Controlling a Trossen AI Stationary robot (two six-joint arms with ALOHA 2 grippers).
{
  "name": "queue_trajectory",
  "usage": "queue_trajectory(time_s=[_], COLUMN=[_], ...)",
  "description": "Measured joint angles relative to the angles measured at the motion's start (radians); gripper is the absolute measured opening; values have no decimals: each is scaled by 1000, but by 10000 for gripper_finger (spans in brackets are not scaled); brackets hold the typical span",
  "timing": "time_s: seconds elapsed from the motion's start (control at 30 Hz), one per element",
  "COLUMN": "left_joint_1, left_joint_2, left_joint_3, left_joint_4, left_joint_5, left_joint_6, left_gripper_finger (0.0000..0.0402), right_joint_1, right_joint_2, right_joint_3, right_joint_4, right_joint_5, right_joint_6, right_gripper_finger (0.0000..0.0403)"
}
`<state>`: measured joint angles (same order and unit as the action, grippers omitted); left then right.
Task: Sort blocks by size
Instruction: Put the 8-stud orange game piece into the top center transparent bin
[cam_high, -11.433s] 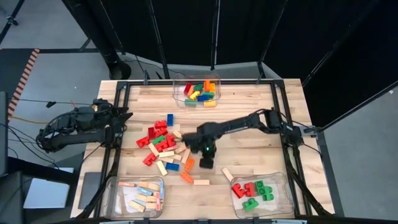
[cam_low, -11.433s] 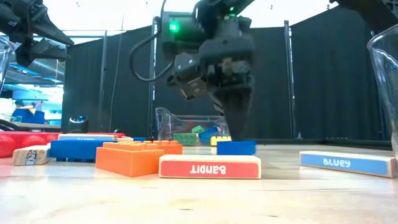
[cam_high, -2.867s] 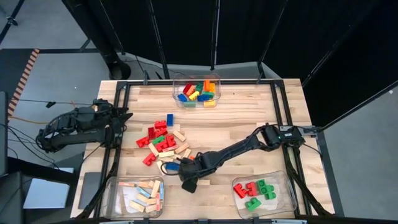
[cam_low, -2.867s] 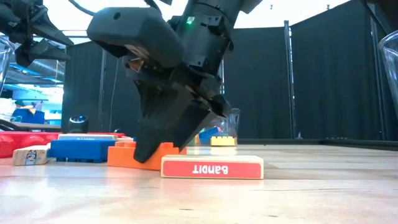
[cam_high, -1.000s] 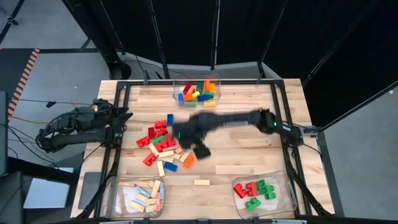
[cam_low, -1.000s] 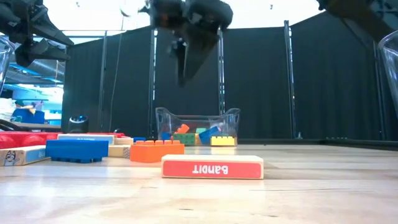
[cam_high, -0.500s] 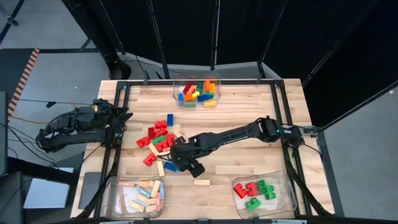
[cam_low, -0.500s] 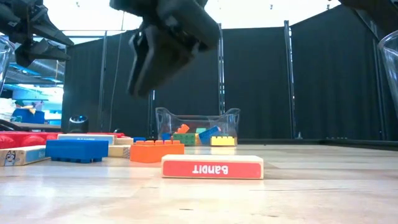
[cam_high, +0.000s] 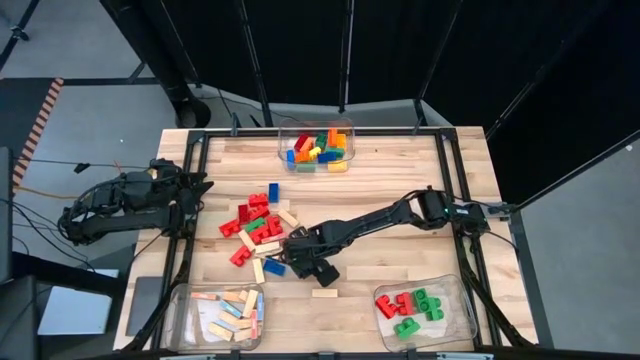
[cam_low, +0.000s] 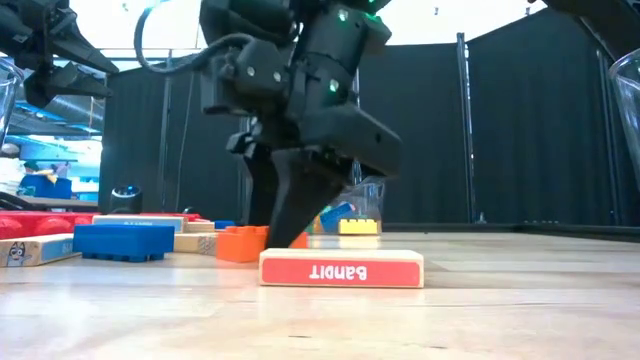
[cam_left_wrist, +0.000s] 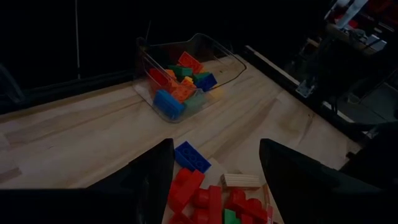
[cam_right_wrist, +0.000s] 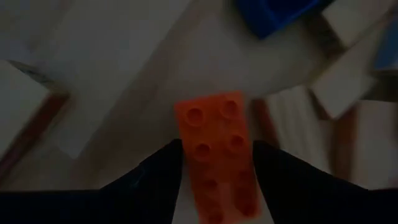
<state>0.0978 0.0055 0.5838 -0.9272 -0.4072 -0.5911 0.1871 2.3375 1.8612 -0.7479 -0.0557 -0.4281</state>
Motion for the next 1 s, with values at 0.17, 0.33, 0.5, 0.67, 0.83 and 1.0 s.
queue_trajectory(time_s=[0.17,0.33,0.5,0.67,0.83,1.0], left_joint_1=[0,0,0,0,0,0], left_joint_2=[0,0,0,0,0,0], left_joint_3=[0,0,0,0,0,0], left_joint_4=[0,0,0,-1,-1,-1], left_joint_5=[0,0,0,0,0,0], left_joint_6=[0,0,0,0,0,0], left_gripper_finger=[245,245,245,245,245,245], right_joint_1=[-1,-3,-27,-79,-201,-348], right_joint_2=[-2,-2,-11,-51,-58,-62], right_joint_3=[-24,7,81,209,313,348], right_joint_4=[15,-62,-79,-81,-78,-42], right_joint_5=[-18,22,-24,40,191,338], right_joint_6=[34,164,225,213,206,311], right_gripper_finger=[181,153,153,153,153,153])
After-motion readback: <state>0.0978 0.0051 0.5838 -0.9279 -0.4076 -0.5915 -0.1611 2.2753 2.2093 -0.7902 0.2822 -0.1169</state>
